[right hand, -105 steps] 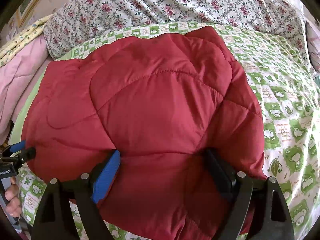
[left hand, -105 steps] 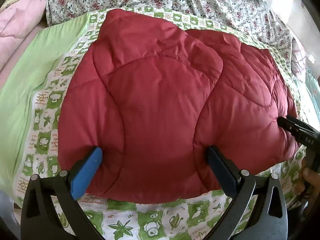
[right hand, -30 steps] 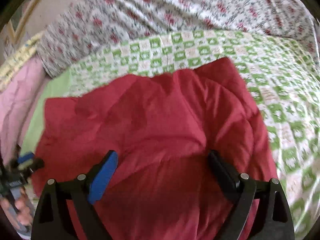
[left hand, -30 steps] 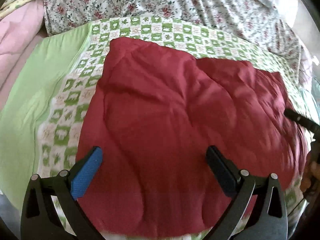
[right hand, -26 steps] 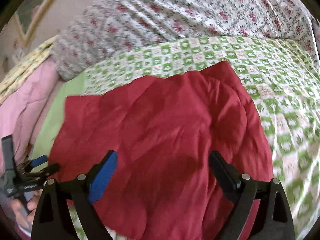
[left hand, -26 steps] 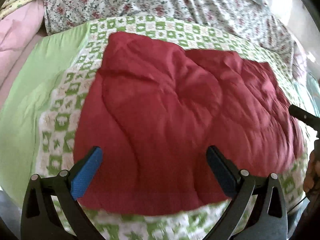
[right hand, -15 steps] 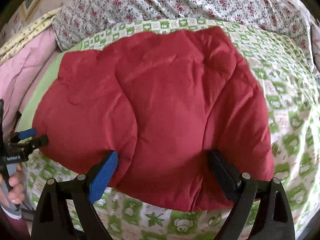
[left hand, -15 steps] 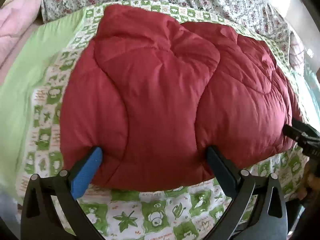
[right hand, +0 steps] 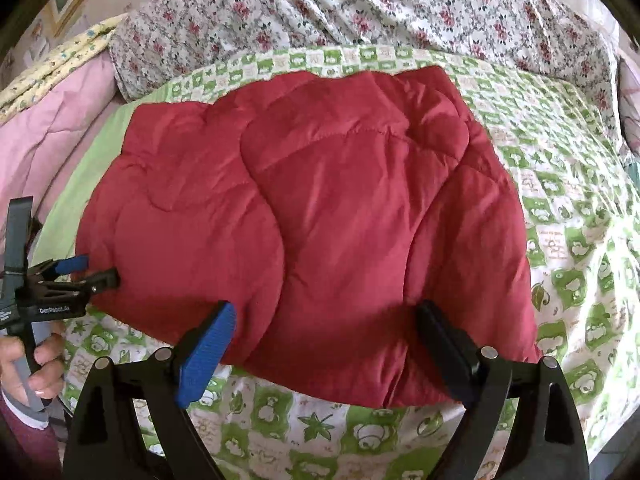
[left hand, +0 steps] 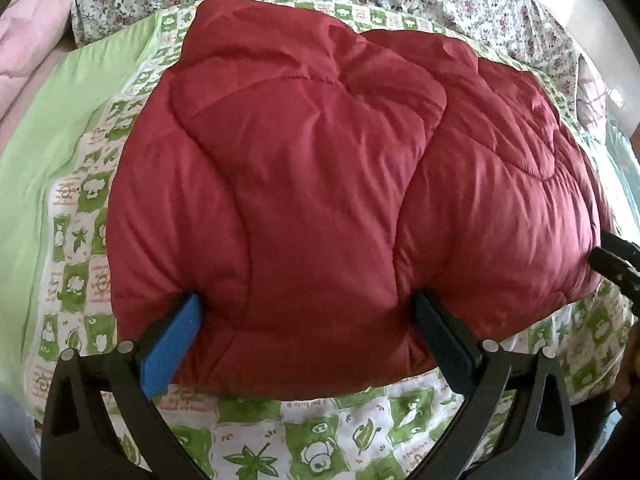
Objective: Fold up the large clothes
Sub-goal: 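Release the jacket and pull both grippers back from the bundle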
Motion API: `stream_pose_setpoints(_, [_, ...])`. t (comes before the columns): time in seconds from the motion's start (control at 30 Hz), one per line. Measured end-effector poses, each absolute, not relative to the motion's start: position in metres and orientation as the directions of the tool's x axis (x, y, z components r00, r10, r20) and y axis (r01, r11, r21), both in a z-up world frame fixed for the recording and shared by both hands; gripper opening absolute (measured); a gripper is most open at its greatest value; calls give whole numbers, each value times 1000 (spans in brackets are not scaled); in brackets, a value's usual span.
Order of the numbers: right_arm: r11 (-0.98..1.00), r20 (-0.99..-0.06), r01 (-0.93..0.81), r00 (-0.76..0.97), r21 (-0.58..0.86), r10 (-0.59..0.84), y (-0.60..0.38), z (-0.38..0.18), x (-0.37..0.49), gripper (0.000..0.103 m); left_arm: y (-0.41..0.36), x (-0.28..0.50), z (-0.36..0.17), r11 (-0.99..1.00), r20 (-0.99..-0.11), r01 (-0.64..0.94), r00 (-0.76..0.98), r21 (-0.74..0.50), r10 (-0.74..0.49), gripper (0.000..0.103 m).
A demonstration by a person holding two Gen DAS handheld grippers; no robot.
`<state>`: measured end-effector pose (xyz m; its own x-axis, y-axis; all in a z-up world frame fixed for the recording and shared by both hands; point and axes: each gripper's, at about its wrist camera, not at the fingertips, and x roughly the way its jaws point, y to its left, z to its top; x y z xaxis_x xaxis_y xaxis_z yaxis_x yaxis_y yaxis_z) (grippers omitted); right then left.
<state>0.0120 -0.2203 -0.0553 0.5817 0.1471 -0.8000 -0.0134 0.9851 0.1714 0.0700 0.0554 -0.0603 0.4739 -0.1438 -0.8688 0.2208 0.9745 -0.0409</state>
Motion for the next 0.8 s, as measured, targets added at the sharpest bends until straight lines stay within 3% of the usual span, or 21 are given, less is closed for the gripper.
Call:
stream_pose_setpoints(0.2, [983,-804,-21,572,181,160,-224,-76,25,96,55,62,-49,975,-859,220,494,-28,-136,103])
stream_pose_setpoints(0.47, [980,-791,-15,588,200,170,-223,-63,15,95,60,51,-25,971,-826,227,533,-69,-184,103])
stream_pose_setpoints(0.6, [978,-740,-8,653,208,162,-230,-36,12,90,66,70,-33,976,-839,208,518,-65,-166,103])
stream_pose_setpoints(0.8, [970,-783,27,597,240,177,-242,-57,53,90,59,90,-47,977,-858,203,488,-64,-158,103])
